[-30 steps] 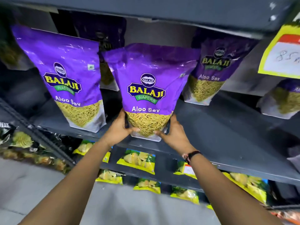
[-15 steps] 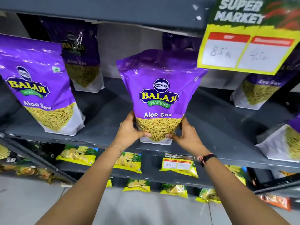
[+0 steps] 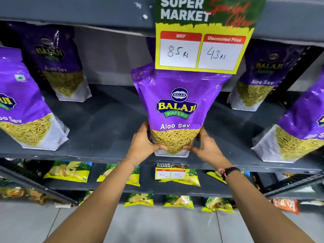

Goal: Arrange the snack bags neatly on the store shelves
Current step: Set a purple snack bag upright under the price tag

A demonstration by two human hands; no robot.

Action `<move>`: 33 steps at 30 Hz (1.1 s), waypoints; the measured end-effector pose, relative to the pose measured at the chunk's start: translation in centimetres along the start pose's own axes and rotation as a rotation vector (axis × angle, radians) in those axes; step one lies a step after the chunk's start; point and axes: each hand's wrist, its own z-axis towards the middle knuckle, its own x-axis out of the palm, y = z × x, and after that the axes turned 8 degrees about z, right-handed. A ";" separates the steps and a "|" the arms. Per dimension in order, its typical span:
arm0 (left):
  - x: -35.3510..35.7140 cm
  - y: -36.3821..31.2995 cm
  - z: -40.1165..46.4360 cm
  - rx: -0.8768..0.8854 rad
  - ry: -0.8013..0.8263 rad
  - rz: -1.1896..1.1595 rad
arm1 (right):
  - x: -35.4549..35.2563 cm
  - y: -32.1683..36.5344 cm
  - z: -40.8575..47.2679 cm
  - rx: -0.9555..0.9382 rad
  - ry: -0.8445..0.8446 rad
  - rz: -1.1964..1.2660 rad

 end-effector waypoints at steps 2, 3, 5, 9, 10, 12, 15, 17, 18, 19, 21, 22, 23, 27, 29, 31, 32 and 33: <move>0.0 0.1 0.0 0.005 0.003 0.007 | -0.1 -0.2 -0.1 0.011 0.007 0.023; 0.0 0.2 0.0 0.008 0.010 0.008 | -0.1 -0.3 -0.1 0.015 0.009 0.028; -0.1 0.5 0.1 0.010 0.042 -0.002 | -0.2 -0.6 -0.1 0.022 0.017 0.027; -0.2 1.1 0.3 0.013 0.144 0.021 | -0.5 -0.7 -0.2 0.055 0.090 0.018; -0.2 1.2 0.3 0.004 0.160 0.019 | -0.4 -0.7 -0.2 0.058 0.107 -0.008; -0.3 1.2 0.3 -0.011 0.171 -0.001 | -0.2 -0.8 -0.4 0.053 0.105 -0.040; -0.4 1.4 0.4 -0.012 0.161 0.000 | 0.1 -0.7 -0.5 0.051 0.075 -0.024; -0.5 1.5 0.3 -0.009 0.163 -0.012 | 0.1 -0.6 -0.6 0.049 0.076 -0.021; -0.5 1.5 0.3 -0.010 0.166 -0.021 | 0.2 -0.6 -0.6 0.050 0.076 -0.016; -0.5 1.5 0.3 -0.010 0.170 -0.024 | 0.2 -0.6 -0.6 0.051 0.074 -0.012; -0.4 1.5 0.3 -0.006 0.177 -0.017 | 0.2 -0.8 -0.6 0.049 0.066 -0.005; -0.4 1.5 0.3 -0.004 0.181 -0.013 | 0.2 -0.9 -0.6 0.050 0.067 -0.006; -0.4 1.6 0.3 0.002 0.190 -0.006 | 0.2 -0.9 -0.7 0.050 0.071 -0.009; -1.3 1.9 -0.1 0.069 0.192 0.063 | -0.4 -0.3 -1.1 -0.032 0.020 0.041; -2.7 1.7 -0.6 0.149 0.044 0.113 | -1.1 0.9 -1.8 -0.146 -0.125 0.117; -4.5 0.7 -1.3 0.281 -0.220 0.185 | -2.2 2.8 -2.7 -0.265 -0.332 0.195; -5.5 -0.2 -1.7 0.373 -0.366 0.240 | -2.9 4.1 -3.2 -0.343 -0.434 0.213; -6.4 -1.3 -2.1 0.478 -0.515 0.279 | -3.6 5.8 -3.8 -0.435 -0.528 0.218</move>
